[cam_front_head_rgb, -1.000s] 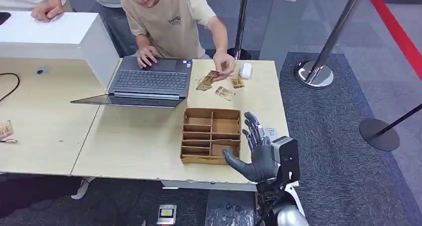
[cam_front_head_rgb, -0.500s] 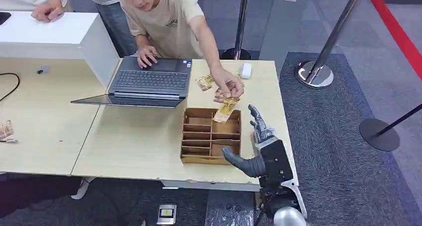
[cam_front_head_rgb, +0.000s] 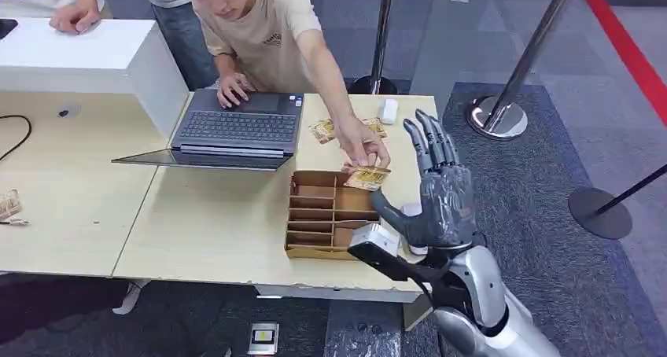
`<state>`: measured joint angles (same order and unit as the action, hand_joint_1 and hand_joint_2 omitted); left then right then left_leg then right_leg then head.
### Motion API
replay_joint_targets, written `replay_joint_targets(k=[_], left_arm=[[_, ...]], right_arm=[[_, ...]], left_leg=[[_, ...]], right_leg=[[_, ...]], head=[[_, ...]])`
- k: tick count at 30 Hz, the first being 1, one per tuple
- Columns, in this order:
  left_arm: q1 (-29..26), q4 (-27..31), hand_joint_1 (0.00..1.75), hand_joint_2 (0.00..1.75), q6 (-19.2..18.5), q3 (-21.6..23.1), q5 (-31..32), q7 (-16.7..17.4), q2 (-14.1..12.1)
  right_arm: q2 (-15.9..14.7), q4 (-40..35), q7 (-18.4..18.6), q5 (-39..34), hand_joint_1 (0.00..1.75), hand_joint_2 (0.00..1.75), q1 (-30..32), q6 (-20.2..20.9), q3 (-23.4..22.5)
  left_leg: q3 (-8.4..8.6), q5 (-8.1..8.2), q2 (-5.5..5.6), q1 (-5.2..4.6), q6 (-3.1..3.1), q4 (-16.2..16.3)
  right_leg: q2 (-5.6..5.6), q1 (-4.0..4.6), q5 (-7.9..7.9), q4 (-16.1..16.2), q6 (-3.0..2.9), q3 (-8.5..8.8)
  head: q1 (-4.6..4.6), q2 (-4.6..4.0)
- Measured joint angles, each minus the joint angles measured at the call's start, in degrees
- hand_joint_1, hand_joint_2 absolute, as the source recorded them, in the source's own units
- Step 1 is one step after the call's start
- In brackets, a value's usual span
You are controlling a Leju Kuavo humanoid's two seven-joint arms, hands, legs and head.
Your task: Pass the card to the sensor for recognition and then transmit it.
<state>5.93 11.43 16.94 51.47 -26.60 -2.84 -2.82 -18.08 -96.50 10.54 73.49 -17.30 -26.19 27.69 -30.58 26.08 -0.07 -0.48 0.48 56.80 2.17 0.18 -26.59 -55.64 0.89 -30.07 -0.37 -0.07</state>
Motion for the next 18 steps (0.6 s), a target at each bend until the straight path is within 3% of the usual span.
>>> replay_joint_targets(k=[6,17,18], left_arm=[[0.01,0.00,0.00,1.75,0.00,0.09,0.00,-0.20,0.17],[0.01,0.00,0.00,1.75,0.02,0.11,-0.24,-0.33,0.28],[0.01,0.00,0.00,1.75,0.02,0.11,-0.24,-0.35,0.28]], right_arm=[[-0.44,1.44,0.35,7.88,0.00,1.75,-1.60,-3.65,1.03],[-0.83,4.63,-1.38,5.22,0.00,1.75,-2.07,-2.53,2.80],[-0.83,4.87,-1.51,4.90,1.75,1.75,-2.09,-2.45,2.99]], left_leg=[[-0.01,0.00,0.01,0.00,0.00,0.00],[-0.01,0.00,0.02,0.00,0.00,0.00],[-0.01,0.00,0.02,0.00,0.00,0.00]], right_leg=[[0.00,0.00,0.00,0.00,0.00,0.00],[0.00,0.00,0.00,0.00,0.00,0.00],[0.00,0.00,0.00,0.00,0.00,0.00]], head=[[0.00,0.00],[0.02,0.00],[0.00,0.00]])
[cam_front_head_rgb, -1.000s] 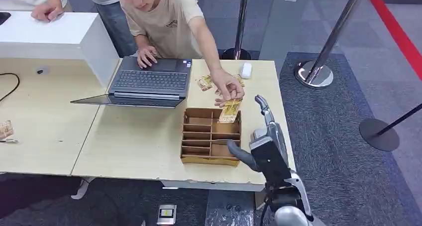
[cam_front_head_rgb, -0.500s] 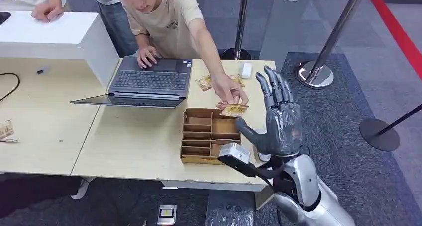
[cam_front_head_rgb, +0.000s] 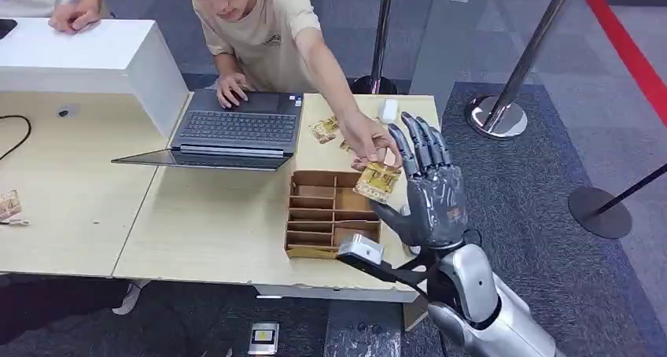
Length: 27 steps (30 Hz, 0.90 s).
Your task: Pass the card to the sensor for recognition and then transmit it.
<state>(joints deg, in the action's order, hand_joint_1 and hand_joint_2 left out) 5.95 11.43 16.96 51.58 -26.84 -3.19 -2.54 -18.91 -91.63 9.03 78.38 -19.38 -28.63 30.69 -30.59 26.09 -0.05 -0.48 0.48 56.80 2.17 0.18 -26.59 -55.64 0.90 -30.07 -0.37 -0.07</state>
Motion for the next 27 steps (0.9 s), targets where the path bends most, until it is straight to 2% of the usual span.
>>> replay_joint_targets(k=[6,13,27], left_arm=[[0.00,0.00,0.00,1.75,0.00,0.00,0.00,0.00,0.02],[0.00,0.00,0.00,1.75,0.00,0.00,0.15,-0.07,0.07],[0.00,0.00,0.00,1.75,-0.02,0.09,0.44,-0.07,0.07]], right_arm=[[0.00,0.35,-0.09,-0.47,1.75,1.75,-0.08,0.09,0.26],[-0.02,1.73,-1.20,-4.51,1.75,1.75,-0.97,0.90,2.49],[0.00,2.71,-1.84,-5.97,1.75,1.75,-2.01,1.27,4.24]], left_leg=[[0.00,0.00,0.00,0.00,0.00,0.00],[0.00,0.00,0.00,0.00,0.00,0.00],[0.00,0.00,0.00,0.00,0.00,0.00]], right_leg=[[0.00,0.00,0.00,0.00,0.00,0.00],[0.00,0.00,0.00,0.00,0.00,0.00],[0.00,0.00,0.00,0.00,0.00,0.00]], head=[[0.00,0.00],[0.00,0.00],[0.00,0.00]])
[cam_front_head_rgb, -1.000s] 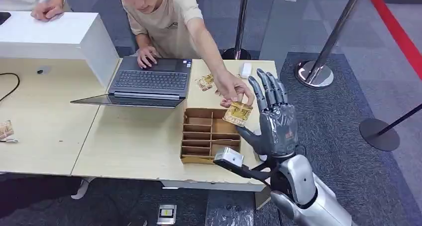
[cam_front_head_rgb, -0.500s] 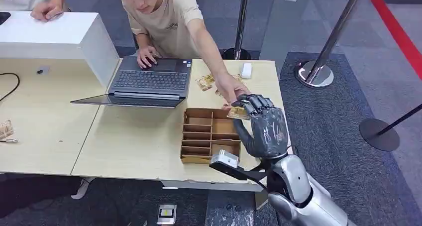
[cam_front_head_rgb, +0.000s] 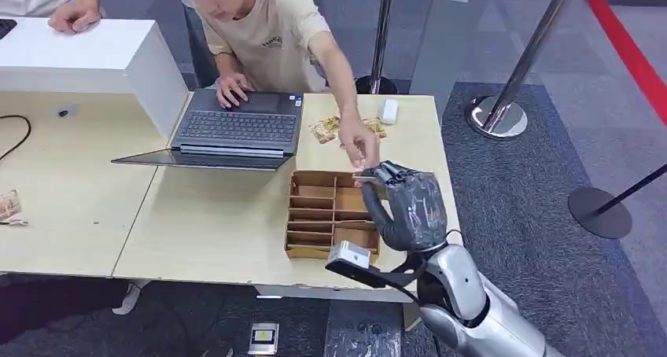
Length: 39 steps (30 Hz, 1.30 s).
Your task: Pass the card to the sensor for recognition and then transmit it.
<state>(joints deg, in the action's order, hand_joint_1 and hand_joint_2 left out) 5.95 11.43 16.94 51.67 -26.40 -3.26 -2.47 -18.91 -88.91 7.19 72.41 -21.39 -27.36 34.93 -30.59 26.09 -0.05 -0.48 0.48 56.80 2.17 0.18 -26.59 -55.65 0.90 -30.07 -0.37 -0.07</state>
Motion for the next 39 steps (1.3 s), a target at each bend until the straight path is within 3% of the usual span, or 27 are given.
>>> replay_joint_targets(k=[3,9,11,14,16,19,24,28,39], left_arm=[[0.01,0.00,0.00,1.75,0.00,0.22,-0.04,0.00,0.00],[0.00,0.00,0.00,1.75,0.17,0.55,-0.87,-0.09,0.00],[-0.01,0.00,0.00,1.75,0.20,0.72,-1.05,-0.20,0.00],[0.00,0.00,0.00,1.75,0.18,0.90,-1.22,-0.22,0.00],[-0.07,0.00,0.00,1.75,0.17,0.96,-1.25,-0.24,0.00],[-0.05,0.00,0.00,1.75,0.17,0.96,-1.29,-0.31,0.00],[-0.03,0.00,0.00,1.75,0.20,1.01,-1.29,-0.52,0.00],[0.13,0.00,0.00,1.75,0.31,1.18,-1.36,-0.61,0.07],[0.13,0.00,0.00,1.75,0.70,1.38,-1.79,-0.61,0.31]], right_arm=[[0.07,0.15,-0.18,-3.42,1.75,1.75,0.02,-0.94,0.33],[0.35,1.03,-3.46,-23.45,1.75,1.75,1.84,-6.84,-1.31],[0.35,1.86,-5.08,-30.55,1.75,1.75,2.33,-6.34,-2.34],[0.17,6.30,-10.70,-45.37,1.75,1.75,2.40,-2.99,-5.60],[0.00,10.13,-14.63,-50.89,1.75,1.75,2.41,-2.27,-7.83],[0.00,13.90,-16.41,-51.98,1.75,1.75,2.36,-2.27,-10.03],[0.04,19.83,-15.50,-54.86,1.75,1.75,1.92,0.42,-12.15],[0.13,26.67,-18.01,-56.43,1.75,1.75,0.22,1.22,-13.31],[0.90,41.73,-20.22,-58.23,1.75,1.75,-1.29,2.49,-13.79]], left_leg=[[0.01,0.00,0.00,0.00,0.00,0.00],[0.00,0.00,-0.01,-0.01,0.00,0.00],[0.00,0.00,0.00,-0.01,0.00,0.00],[0.00,0.00,0.02,-0.01,0.00,0.00],[-0.05,0.00,0.04,-0.03,0.01,0.00],[-0.05,0.00,0.02,-0.04,0.01,0.00],[-0.07,0.01,0.04,-0.03,0.01,0.00],[-0.08,0.01,0.02,-0.03,0.01,0.00],[-0.10,0.02,0.03,-0.03,0.02,0.00]], right_leg=[[0.00,0.00,0.00,0.00,0.00,-0.01],[0.00,-0.01,0.00,0.01,0.00,-0.01],[0.00,-0.01,0.00,0.02,0.00,-0.02],[0.01,-0.01,0.00,0.02,0.01,-0.01],[0.04,-0.04,0.00,0.02,0.01,-0.03],[0.03,-0.04,0.00,0.02,0.01,-0.03],[0.06,-0.04,-0.02,0.03,0.03,-0.04],[0.03,-0.03,-0.02,0.03,0.03,-0.07],[0.04,-0.04,-0.02,0.03,0.03,-0.09]], head=[[0.00,0.00],[0.00,0.00],[0.00,0.00],[0.02,0.00],[0.00,0.00],[0.00,0.00],[-0.04,0.00],[-0.02,0.00],[0.00,0.00]])
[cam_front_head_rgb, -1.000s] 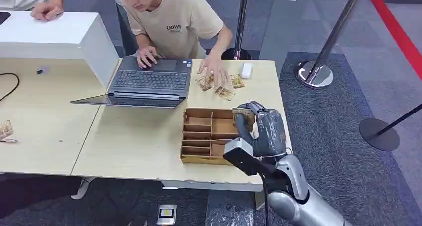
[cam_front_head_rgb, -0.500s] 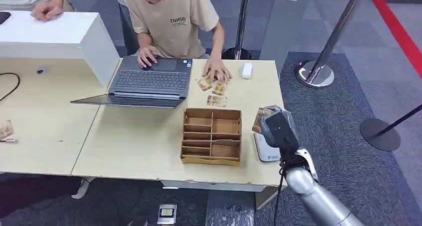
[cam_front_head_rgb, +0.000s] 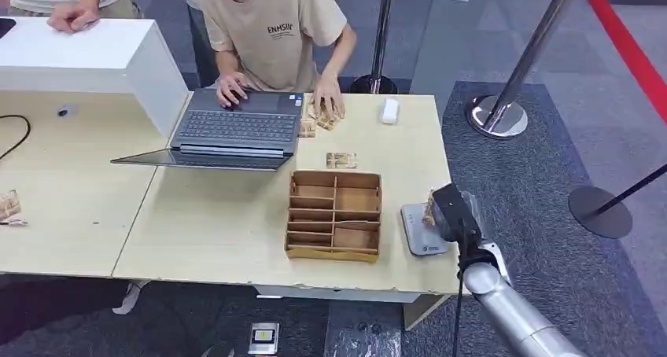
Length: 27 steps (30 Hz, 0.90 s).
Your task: Pass the card to the sensor for recognition and then transmit it.
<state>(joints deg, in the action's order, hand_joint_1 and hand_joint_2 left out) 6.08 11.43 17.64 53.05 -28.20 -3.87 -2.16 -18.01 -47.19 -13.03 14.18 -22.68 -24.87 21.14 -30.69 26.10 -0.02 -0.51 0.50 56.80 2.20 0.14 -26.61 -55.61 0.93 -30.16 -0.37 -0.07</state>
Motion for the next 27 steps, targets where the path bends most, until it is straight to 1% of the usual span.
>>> replay_joint_targets(k=[8,16,21,27], left_arm=[[0.02,0.00,0.00,1.75,0.00,0.00,-0.09,0.07,0.04],[0.02,0.00,0.00,1.75,0.07,0.00,-0.13,0.07,0.07],[0.02,0.00,0.00,1.75,0.07,0.00,-0.17,0.26,0.07],[0.02,0.00,0.00,1.75,0.07,0.15,-0.17,0.55,0.04]], right_arm=[[1.27,6.95,-0.92,-0.68,1.75,1.75,0.12,0.44,0.02],[2.16,9.96,-1.44,-1.12,1.75,1.75,-0.50,0.72,-0.26],[3.06,11.73,-3.50,-1.99,1.75,1.75,-0.59,0.41,-0.72],[3.89,12.74,-7.35,-3.08,1.75,1.75,-0.64,-1.90,-1.07]], left_leg=[[0.02,0.00,-0.01,0.01,0.00,0.00],[0.18,0.00,-0.02,0.02,0.01,0.00],[0.32,0.00,-0.03,0.02,0.01,0.00],[0.32,0.00,-0.03,0.01,0.01,0.00]], right_leg=[[0.00,0.01,0.00,0.01,0.00,-0.01],[-0.01,0.02,0.00,0.04,0.01,0.17],[-0.01,0.02,0.02,0.08,0.02,0.33],[-0.01,0.01,0.03,0.08,0.03,0.36]], head=[[0.00,0.00],[0.00,0.00],[0.00,0.00],[0.00,0.00]])
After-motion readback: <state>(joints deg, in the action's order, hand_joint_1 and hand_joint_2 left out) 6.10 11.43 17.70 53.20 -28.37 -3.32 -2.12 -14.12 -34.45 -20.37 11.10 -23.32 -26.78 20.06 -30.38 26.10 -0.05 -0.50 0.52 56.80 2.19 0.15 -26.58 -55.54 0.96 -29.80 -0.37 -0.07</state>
